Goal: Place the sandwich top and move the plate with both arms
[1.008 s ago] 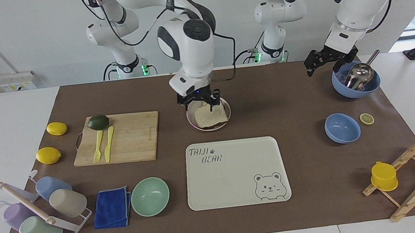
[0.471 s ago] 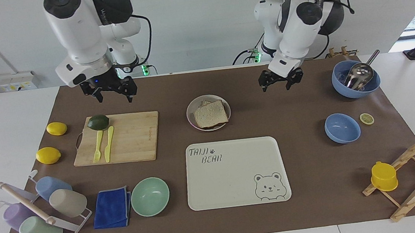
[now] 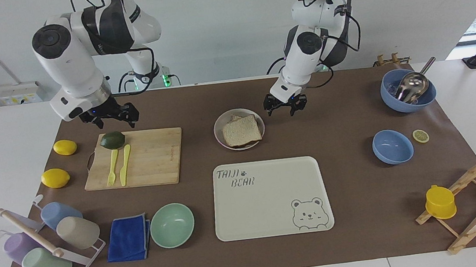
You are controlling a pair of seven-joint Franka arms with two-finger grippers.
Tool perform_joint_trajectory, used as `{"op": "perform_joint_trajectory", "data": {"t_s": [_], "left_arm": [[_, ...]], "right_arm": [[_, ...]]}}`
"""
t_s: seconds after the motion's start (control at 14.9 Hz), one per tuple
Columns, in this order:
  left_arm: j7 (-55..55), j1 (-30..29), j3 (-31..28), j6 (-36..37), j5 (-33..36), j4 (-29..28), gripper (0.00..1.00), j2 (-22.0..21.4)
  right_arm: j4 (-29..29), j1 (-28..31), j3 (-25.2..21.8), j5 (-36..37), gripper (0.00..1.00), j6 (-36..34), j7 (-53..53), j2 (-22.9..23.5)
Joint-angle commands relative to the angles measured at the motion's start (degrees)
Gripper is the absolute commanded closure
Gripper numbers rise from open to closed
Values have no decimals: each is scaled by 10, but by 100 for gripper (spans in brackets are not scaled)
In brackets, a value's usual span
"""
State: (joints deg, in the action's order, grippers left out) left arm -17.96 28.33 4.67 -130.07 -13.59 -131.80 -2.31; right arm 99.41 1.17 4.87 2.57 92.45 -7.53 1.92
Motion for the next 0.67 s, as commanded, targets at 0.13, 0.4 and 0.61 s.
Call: {"op": "perform_joint_trajectory", "data": {"t_s": [0.13,0.4,0.61], "left_arm": [[-4,24,-10,-61,-40,-6,30,34],[-31,37,-9,-108,-43,-5,39,59],[-32,50,-10,-117,-53,-6,46,69]], "right_arm": [[-72,-14,-26,-16,0,-55,36,33],[-87,-22,-68,-58,0,-77,53,28],[-83,-29,-72,-57,0,-76,53,21]]}}
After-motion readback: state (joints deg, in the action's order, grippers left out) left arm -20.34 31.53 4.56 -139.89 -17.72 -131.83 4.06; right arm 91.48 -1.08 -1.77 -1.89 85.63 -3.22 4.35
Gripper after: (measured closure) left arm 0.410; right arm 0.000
